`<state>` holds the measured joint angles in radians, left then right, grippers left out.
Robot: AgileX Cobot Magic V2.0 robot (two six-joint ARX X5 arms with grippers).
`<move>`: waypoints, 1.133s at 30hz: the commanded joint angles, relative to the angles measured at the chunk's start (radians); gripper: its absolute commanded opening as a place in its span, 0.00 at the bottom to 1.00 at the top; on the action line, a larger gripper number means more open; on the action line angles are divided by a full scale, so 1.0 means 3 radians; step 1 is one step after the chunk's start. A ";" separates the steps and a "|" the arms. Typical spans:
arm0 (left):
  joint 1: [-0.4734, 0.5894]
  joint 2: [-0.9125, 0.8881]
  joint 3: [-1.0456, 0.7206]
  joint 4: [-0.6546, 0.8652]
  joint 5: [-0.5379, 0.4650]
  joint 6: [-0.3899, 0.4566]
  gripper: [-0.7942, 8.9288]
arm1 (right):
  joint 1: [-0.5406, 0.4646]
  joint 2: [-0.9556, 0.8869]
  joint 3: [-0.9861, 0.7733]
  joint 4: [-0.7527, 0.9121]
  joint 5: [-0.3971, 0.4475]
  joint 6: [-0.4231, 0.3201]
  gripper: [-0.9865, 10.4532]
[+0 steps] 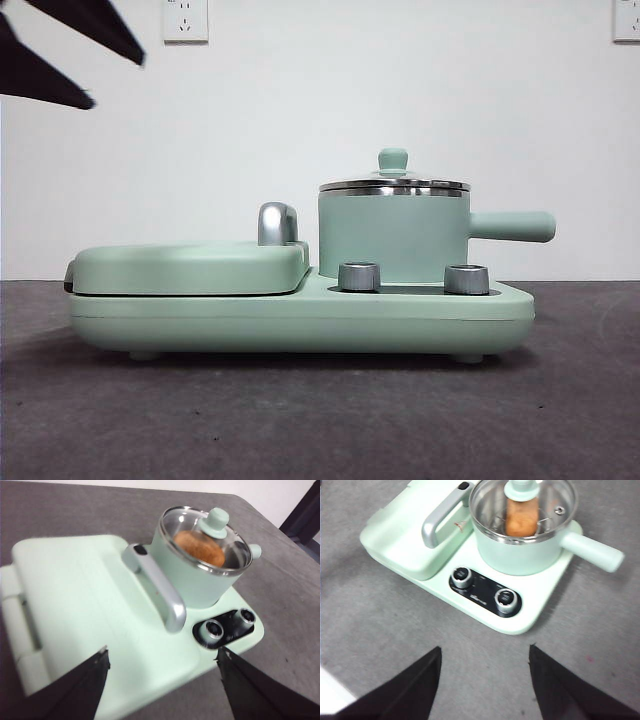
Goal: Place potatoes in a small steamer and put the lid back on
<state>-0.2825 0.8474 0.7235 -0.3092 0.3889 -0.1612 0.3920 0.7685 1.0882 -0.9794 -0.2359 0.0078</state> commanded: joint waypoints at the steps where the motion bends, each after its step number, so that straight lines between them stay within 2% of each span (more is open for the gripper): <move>1: 0.0017 -0.0103 -0.0022 -0.0189 0.0001 -0.0029 0.43 | 0.0020 0.0090 0.0011 0.0090 -0.0064 -0.0004 0.32; 9: 0.0023 -0.0340 -0.0022 -0.0717 0.0008 -0.0079 0.43 | 0.0019 0.0201 0.0013 0.0100 -0.0090 0.0000 0.32; 13: 0.0022 -0.0390 -0.0022 -0.0819 0.0024 -0.0103 0.42 | 0.0019 0.0192 0.0013 0.0148 -0.0088 0.0000 0.32; 14: 0.0022 -0.0390 -0.0022 -0.0819 0.0029 -0.0102 0.35 | 0.0019 0.0192 0.0014 0.0148 -0.0090 0.0014 0.28; 15: 0.0022 -0.0390 -0.0022 -0.0827 0.0045 -0.0099 0.08 | 0.0019 0.0192 0.0014 0.0135 -0.0089 0.0027 0.12; 16: 0.0022 -0.0394 -0.0022 -0.0816 0.0050 -0.0109 0.12 | 0.0019 0.0192 0.0014 0.0137 -0.0088 0.0010 0.09; 17: 0.0022 -0.0393 -0.0020 -0.0804 0.0051 -0.0097 0.08 | 0.0019 0.0193 0.0014 0.0155 -0.0086 0.0014 0.11; 34: 0.0020 -0.0436 -0.0020 -0.0811 0.0048 -0.0137 0.09 | 0.0017 0.0177 0.0014 0.0229 -0.0086 0.0014 0.10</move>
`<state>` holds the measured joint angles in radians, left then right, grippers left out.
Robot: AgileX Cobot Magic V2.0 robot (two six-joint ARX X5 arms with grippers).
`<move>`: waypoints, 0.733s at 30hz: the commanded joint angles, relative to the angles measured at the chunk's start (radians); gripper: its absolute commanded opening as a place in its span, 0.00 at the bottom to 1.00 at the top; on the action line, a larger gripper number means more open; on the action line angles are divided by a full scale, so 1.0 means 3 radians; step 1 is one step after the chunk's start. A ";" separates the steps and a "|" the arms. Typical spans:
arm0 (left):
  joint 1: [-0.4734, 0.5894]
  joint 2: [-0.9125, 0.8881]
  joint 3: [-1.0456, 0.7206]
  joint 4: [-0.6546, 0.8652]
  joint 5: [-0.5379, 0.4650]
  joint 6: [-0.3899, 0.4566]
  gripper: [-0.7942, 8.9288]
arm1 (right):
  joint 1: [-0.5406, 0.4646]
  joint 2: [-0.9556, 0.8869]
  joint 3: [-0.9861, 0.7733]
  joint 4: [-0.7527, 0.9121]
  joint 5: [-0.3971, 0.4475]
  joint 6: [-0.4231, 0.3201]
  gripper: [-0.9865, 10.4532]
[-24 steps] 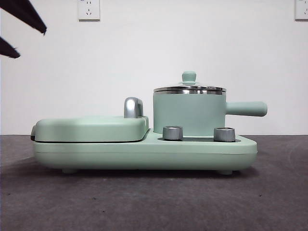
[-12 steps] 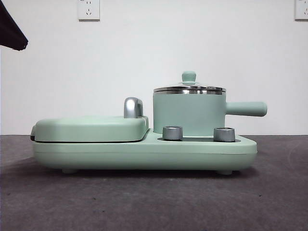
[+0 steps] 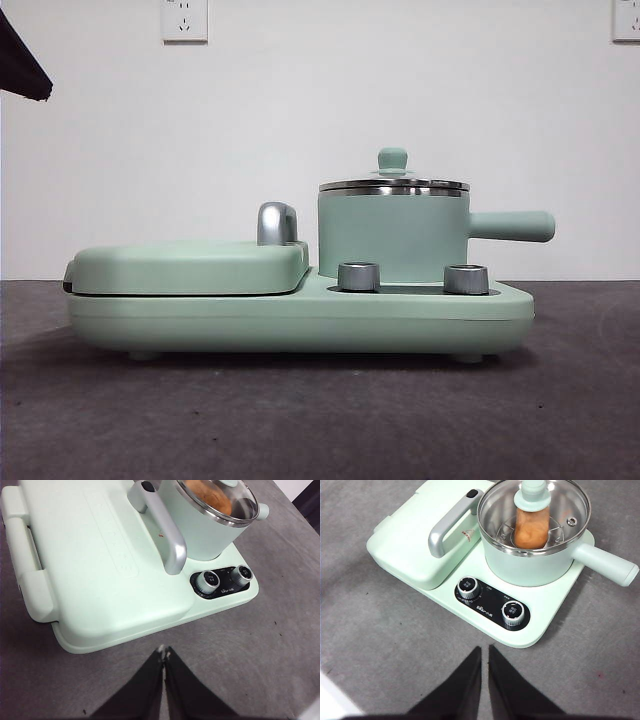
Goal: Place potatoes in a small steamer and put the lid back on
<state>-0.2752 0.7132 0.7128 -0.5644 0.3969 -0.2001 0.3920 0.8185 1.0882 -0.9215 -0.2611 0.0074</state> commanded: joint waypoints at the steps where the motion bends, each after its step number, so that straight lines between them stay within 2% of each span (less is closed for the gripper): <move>1: -0.0010 -0.0003 0.0014 0.0020 0.0018 0.0060 0.09 | 0.0017 0.0010 0.0014 0.0036 -0.0003 0.0015 0.10; 2: -0.0005 -0.0042 0.0011 0.0023 -0.0080 0.0329 0.09 | 0.0017 0.0010 0.0014 0.0036 -0.0001 0.0015 0.10; 3: -0.0003 -0.0078 0.0001 0.0033 -0.0191 0.0427 0.09 | 0.0017 0.0010 0.0014 0.0036 -0.0003 0.0015 0.10; 8: 0.0038 -0.0580 -0.0470 0.0605 -0.0834 0.0523 0.09 | 0.0017 0.0010 0.0014 0.0036 -0.0003 0.0015 0.10; 11: 0.0189 -0.1013 -0.0909 0.0933 -0.1207 0.0542 0.09 | 0.0017 0.0010 0.0014 0.0036 -0.0003 0.0015 0.10; 17: 0.0608 -0.1750 -0.1555 0.0973 -0.1260 0.0534 0.09 | 0.0017 0.0010 0.0014 0.0034 -0.0003 0.0015 0.10; 22: 0.0732 -0.2188 -0.1929 0.0987 -0.1260 0.0526 0.09 | 0.0017 0.0010 0.0014 0.0036 -0.0001 0.0015 0.10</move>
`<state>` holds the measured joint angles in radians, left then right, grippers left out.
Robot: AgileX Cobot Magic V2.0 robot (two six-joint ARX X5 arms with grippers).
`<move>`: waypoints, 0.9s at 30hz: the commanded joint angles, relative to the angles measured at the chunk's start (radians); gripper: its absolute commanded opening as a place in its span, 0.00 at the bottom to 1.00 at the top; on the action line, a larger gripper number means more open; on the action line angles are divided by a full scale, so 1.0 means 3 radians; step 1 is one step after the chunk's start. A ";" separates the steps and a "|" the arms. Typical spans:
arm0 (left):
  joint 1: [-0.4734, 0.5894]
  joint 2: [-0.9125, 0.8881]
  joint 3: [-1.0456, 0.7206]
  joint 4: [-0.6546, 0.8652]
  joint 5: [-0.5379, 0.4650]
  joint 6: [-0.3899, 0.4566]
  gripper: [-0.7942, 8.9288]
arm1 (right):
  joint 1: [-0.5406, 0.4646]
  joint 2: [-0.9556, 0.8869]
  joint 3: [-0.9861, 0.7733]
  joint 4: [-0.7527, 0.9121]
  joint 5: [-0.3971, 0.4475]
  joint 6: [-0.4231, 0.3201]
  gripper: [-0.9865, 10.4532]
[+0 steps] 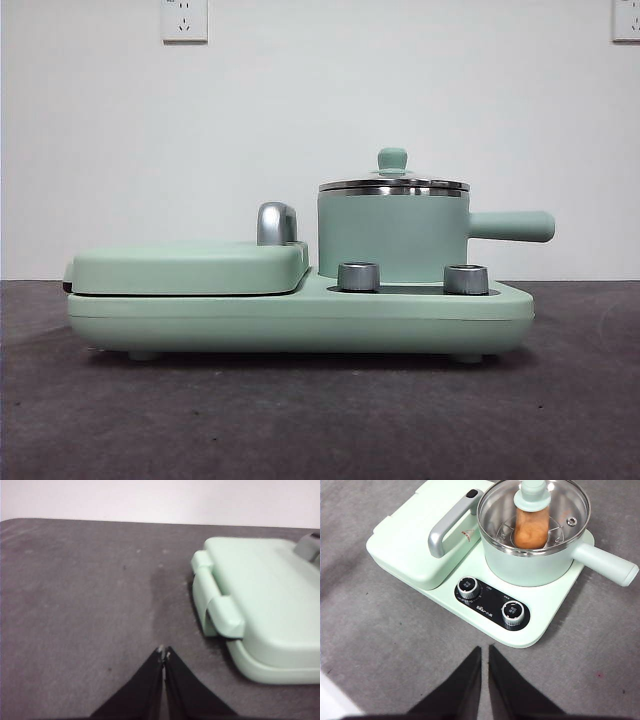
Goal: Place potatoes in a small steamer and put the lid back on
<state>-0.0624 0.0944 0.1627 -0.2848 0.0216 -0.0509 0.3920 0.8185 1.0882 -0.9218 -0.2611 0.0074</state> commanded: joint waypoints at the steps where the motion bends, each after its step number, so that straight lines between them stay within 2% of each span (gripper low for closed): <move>1: 0.0038 -0.0202 -0.0163 0.0053 -0.0009 0.0028 0.09 | 0.0017 0.0010 0.0014 0.0037 -0.0003 0.0015 0.10; 6: 0.0064 -0.0298 -0.0486 0.0304 -0.0009 0.0027 0.09 | 0.0017 0.0009 0.0014 0.0036 -0.0003 0.0015 0.10; 22: 0.0061 -0.0304 -0.0496 0.0453 -0.0010 0.0029 0.09 | 0.0017 0.0008 0.0015 0.0061 0.0003 0.0010 0.10; 24: 0.0061 -0.0304 -0.0496 0.0453 -0.0010 0.0029 0.09 | 0.0013 0.0008 0.0015 0.0193 0.0092 0.0001 0.10; 27: 0.0061 -0.0304 -0.0496 0.0451 -0.0010 0.0029 0.09 | -0.0038 -0.0042 -0.0038 0.0259 0.0245 -0.0217 0.10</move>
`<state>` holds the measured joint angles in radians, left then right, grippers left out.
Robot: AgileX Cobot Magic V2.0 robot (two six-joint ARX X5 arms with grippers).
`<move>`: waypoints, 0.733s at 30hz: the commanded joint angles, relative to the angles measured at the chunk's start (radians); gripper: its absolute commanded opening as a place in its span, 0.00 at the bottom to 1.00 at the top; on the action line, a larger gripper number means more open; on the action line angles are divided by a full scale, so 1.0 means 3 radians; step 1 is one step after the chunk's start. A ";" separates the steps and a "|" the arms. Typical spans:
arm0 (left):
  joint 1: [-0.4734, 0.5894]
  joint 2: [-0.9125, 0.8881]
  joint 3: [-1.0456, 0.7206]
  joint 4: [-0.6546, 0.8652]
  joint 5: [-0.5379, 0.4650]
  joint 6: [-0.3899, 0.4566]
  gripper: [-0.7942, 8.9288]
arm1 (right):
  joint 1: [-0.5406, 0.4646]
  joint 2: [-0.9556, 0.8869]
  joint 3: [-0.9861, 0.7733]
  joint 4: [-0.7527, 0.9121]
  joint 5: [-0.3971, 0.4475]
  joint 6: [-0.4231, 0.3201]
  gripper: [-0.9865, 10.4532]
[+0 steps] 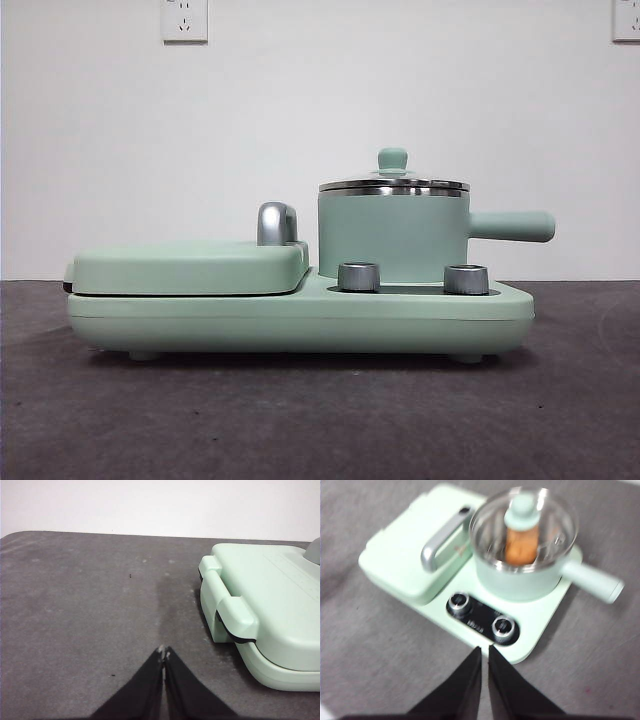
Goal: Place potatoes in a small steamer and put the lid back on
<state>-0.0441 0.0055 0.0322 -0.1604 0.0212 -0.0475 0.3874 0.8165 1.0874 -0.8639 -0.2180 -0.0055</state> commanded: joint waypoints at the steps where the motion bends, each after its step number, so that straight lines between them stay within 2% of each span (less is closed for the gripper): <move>1: 0.0000 -0.0008 -0.0061 0.0037 -0.0009 0.0018 0.09 | -0.0057 -0.0114 -0.0145 0.0202 0.0172 -0.0284 0.10; 4: 0.0000 -0.0008 -0.0061 0.0038 -0.0009 0.0018 0.09 | -0.0294 -0.0446 -0.0743 0.0815 0.0267 -0.0589 0.10; 8: 0.0000 -0.0008 -0.0061 0.0038 -0.0009 0.0018 0.09 | -0.0725 -0.1091 -0.1817 0.1648 0.0264 -0.0533 0.10; 12: 0.0000 -0.0008 -0.0061 0.0038 -0.0009 0.0018 0.09 | -0.0980 -0.1628 -0.2607 0.2266 0.0295 -0.0542 0.10; 15: 0.0000 -0.0008 -0.0061 0.0038 -0.0009 0.0018 0.09 | -0.1078 -0.2014 -0.2997 0.2421 0.0296 -0.0533 0.10; 22: 0.0000 -0.0008 -0.0061 0.0038 -0.0009 0.0018 0.09 | -0.1142 -0.2585 -0.3403 0.2429 0.0332 -0.0530 0.10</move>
<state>-0.0441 0.0055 0.0322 -0.1604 0.0212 -0.0471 0.0479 0.0555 0.0795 -0.1432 -0.1261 -0.1600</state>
